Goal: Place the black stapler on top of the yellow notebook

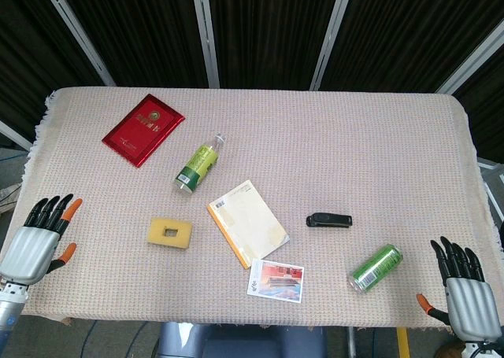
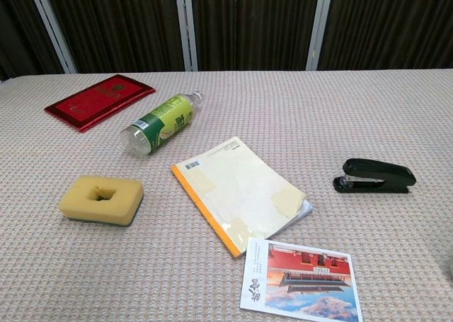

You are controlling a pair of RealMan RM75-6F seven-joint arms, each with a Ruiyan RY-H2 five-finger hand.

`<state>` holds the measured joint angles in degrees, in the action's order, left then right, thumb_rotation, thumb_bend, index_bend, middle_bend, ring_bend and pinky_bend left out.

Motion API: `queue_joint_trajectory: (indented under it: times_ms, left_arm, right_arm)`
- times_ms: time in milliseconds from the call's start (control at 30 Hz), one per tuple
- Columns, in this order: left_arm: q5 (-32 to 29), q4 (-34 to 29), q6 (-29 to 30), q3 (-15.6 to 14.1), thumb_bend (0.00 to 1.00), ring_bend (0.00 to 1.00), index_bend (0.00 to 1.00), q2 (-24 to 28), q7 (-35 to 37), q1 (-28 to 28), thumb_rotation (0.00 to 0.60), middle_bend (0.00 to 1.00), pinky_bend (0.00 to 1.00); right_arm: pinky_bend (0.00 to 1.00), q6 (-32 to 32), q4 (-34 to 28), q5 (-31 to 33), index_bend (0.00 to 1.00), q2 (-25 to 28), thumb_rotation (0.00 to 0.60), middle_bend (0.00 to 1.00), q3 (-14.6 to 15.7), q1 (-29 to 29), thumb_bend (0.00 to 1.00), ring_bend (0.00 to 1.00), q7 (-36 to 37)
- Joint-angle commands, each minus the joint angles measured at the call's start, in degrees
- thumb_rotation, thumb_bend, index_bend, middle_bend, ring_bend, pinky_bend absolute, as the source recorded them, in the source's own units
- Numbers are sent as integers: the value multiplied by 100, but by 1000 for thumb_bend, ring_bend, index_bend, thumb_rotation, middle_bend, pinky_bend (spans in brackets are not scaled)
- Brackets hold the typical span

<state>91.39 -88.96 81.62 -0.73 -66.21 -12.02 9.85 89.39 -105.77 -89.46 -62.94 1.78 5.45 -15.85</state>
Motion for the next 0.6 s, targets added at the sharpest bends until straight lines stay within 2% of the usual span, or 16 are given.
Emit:
queue_joint_trajectory:
  times_ms: [33,267,400,600]
  left_arm:
    - [1,2,-4,-8,356,0,0,-5,-18,-4,600,0,75]
    - [-64,-26,-14,7,356,0,0,-14,-99,-18,600,0,75]
    - [-85,-50,-19,17,357,0,0,-33,-168,-18,600,0,75]
    - [-90,-114,-6,70,360,0,0,-86,-252,14,600,0,79]
  right_arm:
    - [0,-28,-6,-1,0,0,600,0,1,-15,156,0,1]
    - [0,-128,17,-3,0,-23,600,0,8,-66,157,0,-27]
    - [0,-181,131,-244,1,-129,600,0,0,-180,156,0,1]
    - [13,-633,210,-416,80,-399,600,4,-52,-528,156,0,-127]
